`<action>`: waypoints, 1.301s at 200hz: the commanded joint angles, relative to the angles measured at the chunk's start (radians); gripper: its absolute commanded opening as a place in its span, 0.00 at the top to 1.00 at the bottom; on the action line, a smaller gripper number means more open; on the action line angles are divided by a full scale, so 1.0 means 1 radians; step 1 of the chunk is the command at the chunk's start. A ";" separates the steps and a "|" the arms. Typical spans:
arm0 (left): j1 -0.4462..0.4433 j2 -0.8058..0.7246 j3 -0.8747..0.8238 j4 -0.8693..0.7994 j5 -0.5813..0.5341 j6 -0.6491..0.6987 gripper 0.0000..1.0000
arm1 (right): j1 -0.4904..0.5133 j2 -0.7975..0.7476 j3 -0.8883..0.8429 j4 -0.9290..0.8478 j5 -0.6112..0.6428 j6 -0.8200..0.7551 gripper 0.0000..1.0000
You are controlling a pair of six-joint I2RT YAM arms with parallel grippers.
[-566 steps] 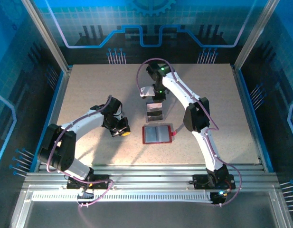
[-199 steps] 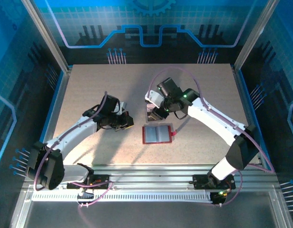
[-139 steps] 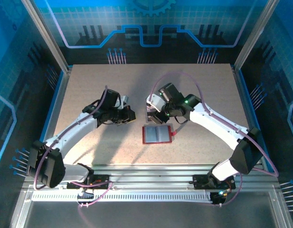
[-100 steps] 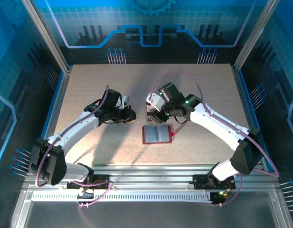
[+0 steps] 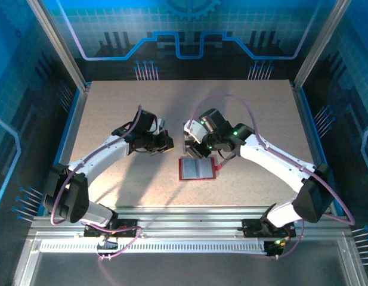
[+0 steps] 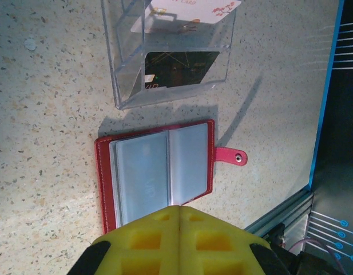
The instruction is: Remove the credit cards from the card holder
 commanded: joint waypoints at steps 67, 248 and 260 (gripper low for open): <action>-0.029 0.063 -0.020 0.061 0.011 0.034 0.96 | 0.105 -0.089 -0.171 0.098 0.107 0.258 0.58; -0.131 0.123 -0.010 0.063 -0.023 -0.109 0.96 | -0.181 -0.155 -0.384 0.186 -0.405 0.689 0.65; -0.133 0.107 -0.008 0.059 -0.024 -0.107 0.96 | -0.181 -0.156 -0.399 0.188 -0.418 0.703 0.64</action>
